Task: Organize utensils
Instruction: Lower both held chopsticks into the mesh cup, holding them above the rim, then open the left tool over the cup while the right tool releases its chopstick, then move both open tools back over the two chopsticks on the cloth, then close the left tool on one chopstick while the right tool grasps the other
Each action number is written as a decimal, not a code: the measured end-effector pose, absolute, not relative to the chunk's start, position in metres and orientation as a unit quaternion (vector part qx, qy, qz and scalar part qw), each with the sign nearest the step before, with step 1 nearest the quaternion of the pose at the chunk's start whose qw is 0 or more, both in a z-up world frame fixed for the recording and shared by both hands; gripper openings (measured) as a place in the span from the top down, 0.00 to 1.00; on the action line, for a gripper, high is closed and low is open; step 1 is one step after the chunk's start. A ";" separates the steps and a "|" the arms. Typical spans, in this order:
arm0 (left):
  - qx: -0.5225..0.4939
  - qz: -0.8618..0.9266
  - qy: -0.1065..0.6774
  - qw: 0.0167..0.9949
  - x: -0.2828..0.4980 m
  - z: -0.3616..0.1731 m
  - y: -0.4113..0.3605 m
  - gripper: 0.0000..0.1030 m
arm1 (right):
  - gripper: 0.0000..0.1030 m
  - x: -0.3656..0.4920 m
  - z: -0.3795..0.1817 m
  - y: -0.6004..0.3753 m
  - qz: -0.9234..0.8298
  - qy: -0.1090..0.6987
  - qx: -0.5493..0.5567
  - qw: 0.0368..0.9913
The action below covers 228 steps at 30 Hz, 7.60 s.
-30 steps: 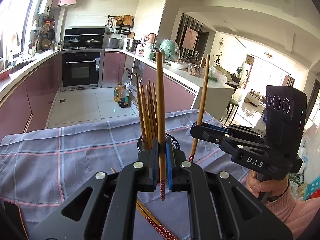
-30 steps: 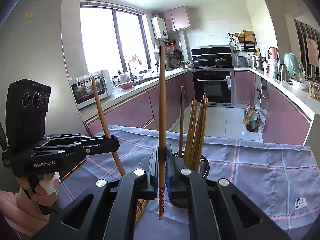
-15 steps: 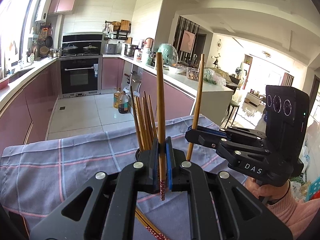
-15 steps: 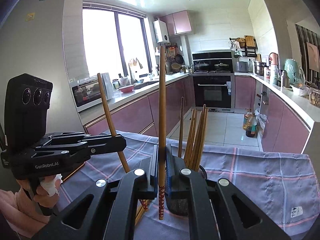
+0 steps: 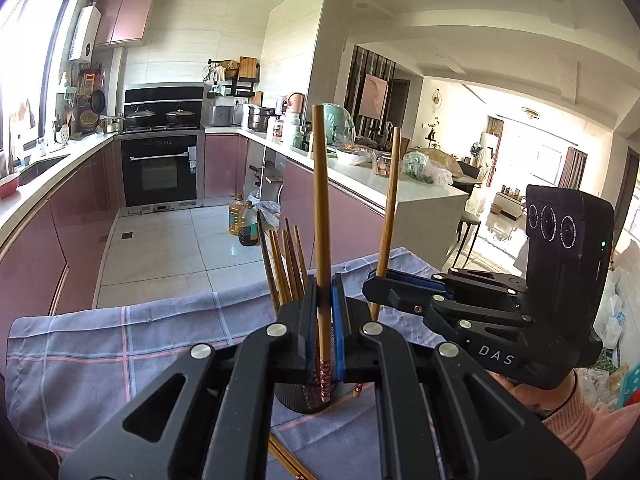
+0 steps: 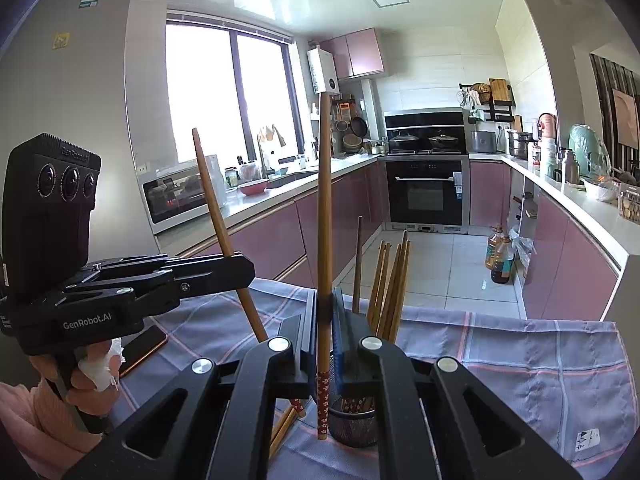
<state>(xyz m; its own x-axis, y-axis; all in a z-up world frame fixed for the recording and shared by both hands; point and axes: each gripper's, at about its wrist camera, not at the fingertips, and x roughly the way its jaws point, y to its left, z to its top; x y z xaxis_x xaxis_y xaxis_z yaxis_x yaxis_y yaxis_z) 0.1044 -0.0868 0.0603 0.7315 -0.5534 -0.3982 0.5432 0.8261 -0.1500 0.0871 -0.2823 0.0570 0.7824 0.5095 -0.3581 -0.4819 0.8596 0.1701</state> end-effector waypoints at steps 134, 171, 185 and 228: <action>0.007 -0.248 0.300 0.921 0.161 0.003 -0.127 0.73 | 0.81 0.132 0.005 -0.281 0.229 0.290 0.062 0.927; 0.014 -0.124 0.376 0.918 0.078 -0.095 -0.055 0.20 | 0.51 0.064 -0.087 -0.210 0.274 0.408 -0.005 0.871; 0.015 -0.131 0.391 0.911 0.081 -0.104 -0.055 0.24 | 0.63 0.064 -0.093 -0.206 0.259 0.424 -0.019 0.868; 0.040 -0.177 0.438 0.881 0.093 -0.120 -0.088 0.76 | 0.65 0.068 -0.092 -0.221 0.255 0.428 -0.008 0.867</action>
